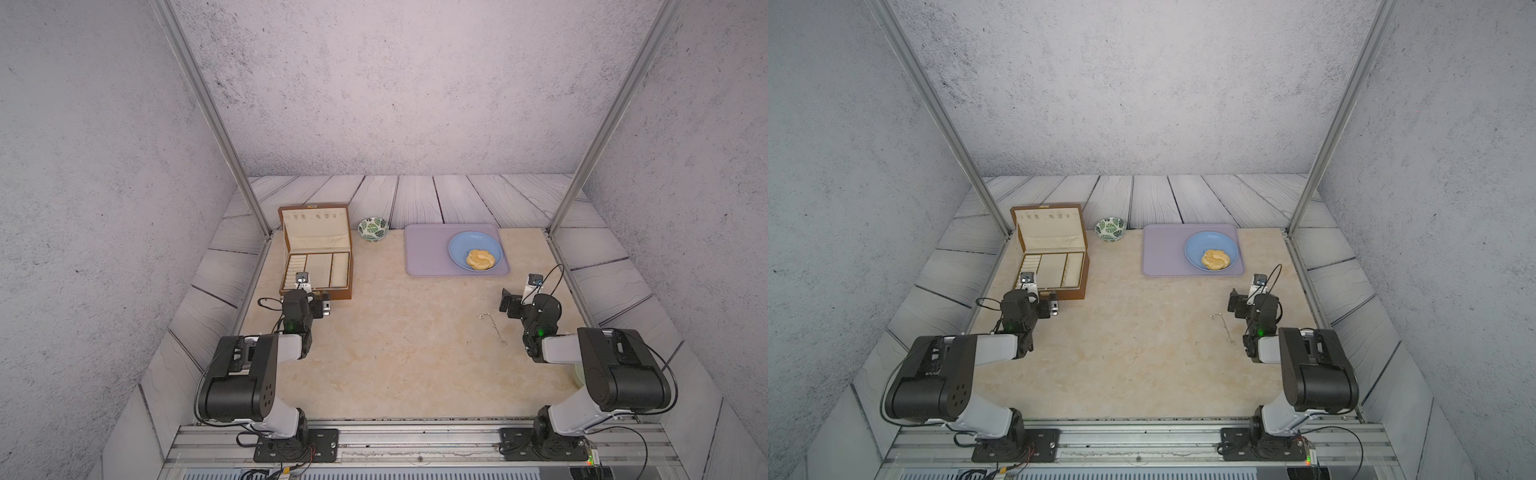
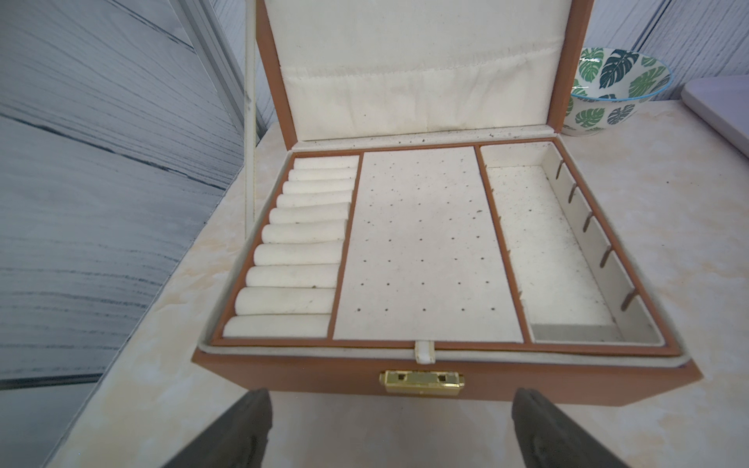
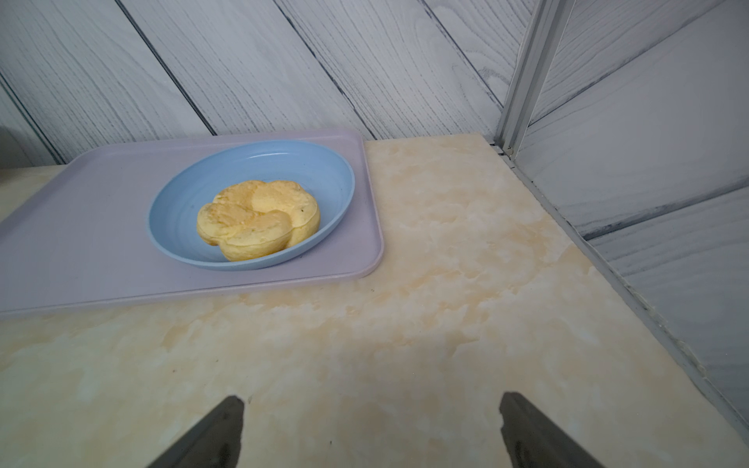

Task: Put jewelry chain into jewelry box
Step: Move the jewelry box to the center of the board.

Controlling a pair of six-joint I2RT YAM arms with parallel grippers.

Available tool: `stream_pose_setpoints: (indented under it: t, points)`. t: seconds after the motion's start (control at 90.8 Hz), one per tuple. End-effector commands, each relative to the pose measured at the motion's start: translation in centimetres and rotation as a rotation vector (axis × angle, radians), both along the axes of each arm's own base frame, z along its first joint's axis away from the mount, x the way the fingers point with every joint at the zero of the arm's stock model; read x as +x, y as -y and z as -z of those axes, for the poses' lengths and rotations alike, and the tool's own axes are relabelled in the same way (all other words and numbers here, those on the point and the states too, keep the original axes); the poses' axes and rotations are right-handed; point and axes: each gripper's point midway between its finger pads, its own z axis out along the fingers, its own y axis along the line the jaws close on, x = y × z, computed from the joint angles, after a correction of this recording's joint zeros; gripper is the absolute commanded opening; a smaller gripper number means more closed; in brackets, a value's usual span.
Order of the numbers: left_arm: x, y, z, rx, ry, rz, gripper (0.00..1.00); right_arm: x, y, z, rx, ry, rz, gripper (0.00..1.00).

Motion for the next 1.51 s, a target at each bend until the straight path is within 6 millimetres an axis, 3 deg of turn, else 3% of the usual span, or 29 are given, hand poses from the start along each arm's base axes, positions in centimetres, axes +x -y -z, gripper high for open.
stream_pose_setpoints:
  t: [0.0,0.143,0.275,0.374,0.506,0.671,0.771,0.958,1.189,1.266,1.497]
  points:
    - [0.8,-1.1,-2.3,-0.009,0.024,-0.067,0.98,-0.5,0.8,-1.4,0.003,0.045,0.053,0.99]
    - [0.6,-4.0,-6.1,-0.046,-0.034,-0.28,0.98,-2.4,2.4,-5.2,0.01,0.092,0.158,0.99]
    - [-1.6,-7.1,-10.0,-0.179,-0.017,-0.582,0.98,-4.5,5.0,-9.6,0.282,0.198,0.403,0.99]
    - [-0.1,-4.8,-11.6,-0.208,-0.06,-0.432,0.99,-4.9,4.6,-10.7,0.446,0.143,0.455,0.99]
    - [2.3,-1.3,-12.2,-0.314,-0.096,-0.259,0.91,-2.3,0.3,-11.5,0.493,-0.066,0.237,0.99]
    - [4.6,2.8,-10.0,-0.366,-0.249,-0.127,0.78,-0.6,-4.4,-10.9,0.57,-0.257,0.059,0.99]
    - [5.6,4.9,-8.4,-0.352,-0.331,-0.076,0.71,-0.7,-6.7,-10.7,0.517,-0.328,0.004,0.99]
    - [7.0,9.5,-6.0,-0.25,-0.44,-0.005,0.65,-1.3,-9.6,-9.5,0.434,-0.419,-0.025,0.99]
    - [8.5,11.4,-2.2,-0.242,-0.543,0.017,0.57,-1.8,-12.8,-9.2,0.316,-0.507,-0.114,0.99]
    - [8.9,11.6,-1.1,-0.226,-0.573,0.017,0.51,-1.8,-13.4,-9.0,0.3,-0.515,-0.128,0.99]
    - [9.5,12.5,1.5,-0.182,-0.641,0.031,0.45,-1.6,-14.4,-8.4,0.285,-0.546,-0.151,0.99]
